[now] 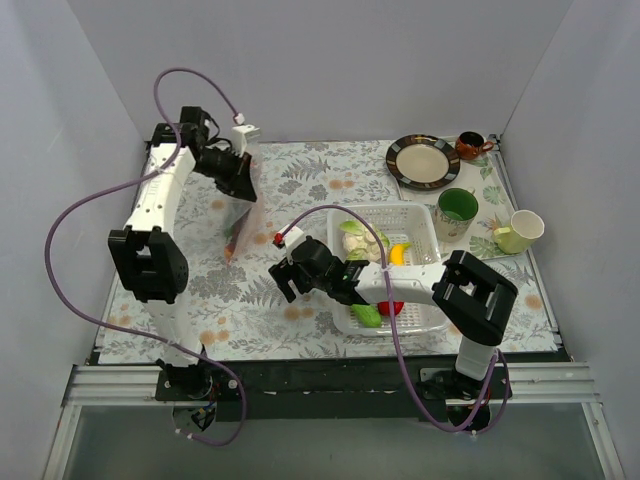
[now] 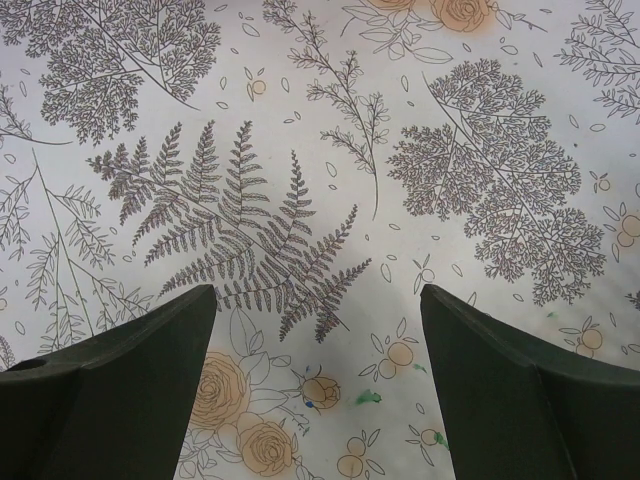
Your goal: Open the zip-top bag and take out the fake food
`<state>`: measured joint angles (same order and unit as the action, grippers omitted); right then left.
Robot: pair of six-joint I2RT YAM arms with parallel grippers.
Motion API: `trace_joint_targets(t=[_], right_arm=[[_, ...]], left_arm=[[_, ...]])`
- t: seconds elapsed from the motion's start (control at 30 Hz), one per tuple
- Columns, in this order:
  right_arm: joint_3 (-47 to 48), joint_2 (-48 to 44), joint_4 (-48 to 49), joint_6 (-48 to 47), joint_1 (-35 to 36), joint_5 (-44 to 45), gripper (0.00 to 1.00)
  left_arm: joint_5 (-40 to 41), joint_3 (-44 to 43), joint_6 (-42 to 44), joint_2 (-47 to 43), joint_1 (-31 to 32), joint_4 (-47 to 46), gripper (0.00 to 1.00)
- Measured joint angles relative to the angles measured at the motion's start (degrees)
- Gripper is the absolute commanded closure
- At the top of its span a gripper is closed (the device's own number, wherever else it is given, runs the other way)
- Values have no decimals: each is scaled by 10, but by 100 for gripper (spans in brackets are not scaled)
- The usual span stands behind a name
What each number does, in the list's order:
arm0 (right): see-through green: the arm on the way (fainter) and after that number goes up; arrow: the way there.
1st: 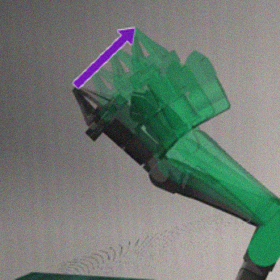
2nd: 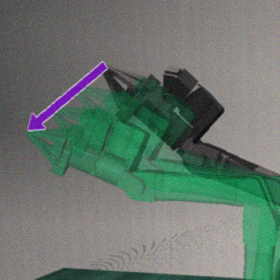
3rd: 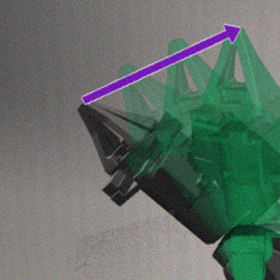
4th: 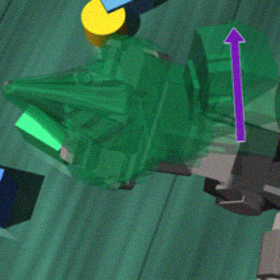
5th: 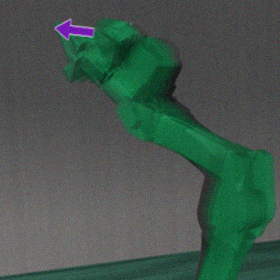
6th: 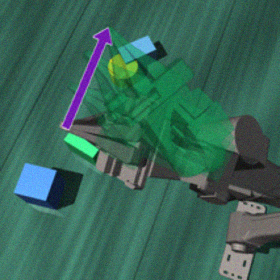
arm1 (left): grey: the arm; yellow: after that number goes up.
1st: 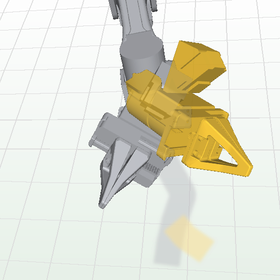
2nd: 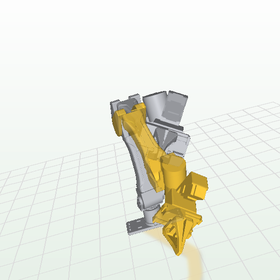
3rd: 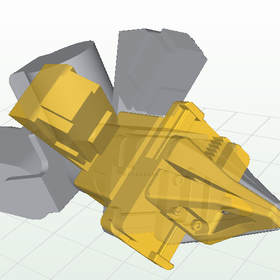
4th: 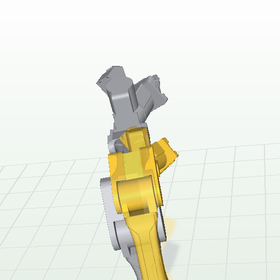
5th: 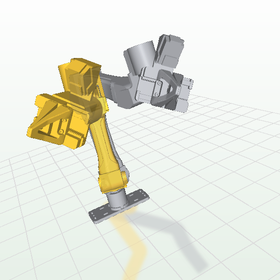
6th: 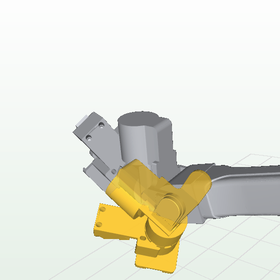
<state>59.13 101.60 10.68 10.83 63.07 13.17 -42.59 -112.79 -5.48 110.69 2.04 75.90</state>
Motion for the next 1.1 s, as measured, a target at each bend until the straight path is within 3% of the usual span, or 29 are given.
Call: trace_joint_targets(t=[0.17, 0.43, 0.53, 0.63, 0.87, 1.1], right_arm=[[0, -2, -1, 0, 0, 4, 9], [-20, -52, -2, -1, 0, 22, 9], [-20, -57, 2, -1, -1, 29, 9], [-20, -57, -2, -3, 0, 32, 9], [-16, -52, -4, -7, 0, 33, 9], [25, -2, -13, -12, -1, 30, 10]], left_arm=[[-55, 22, -16, -56, 85, 4, 100], [-72, 80, -33, -77, 78, 4, 100], [-72, 166, -30, -112, 52, -14, 100], [-57, 250, -17, -126, -12, -39, 100], [36, 311, 32, -23, -172, -124, 100], [140, 374, 49, 17, -169, -207, 100]])
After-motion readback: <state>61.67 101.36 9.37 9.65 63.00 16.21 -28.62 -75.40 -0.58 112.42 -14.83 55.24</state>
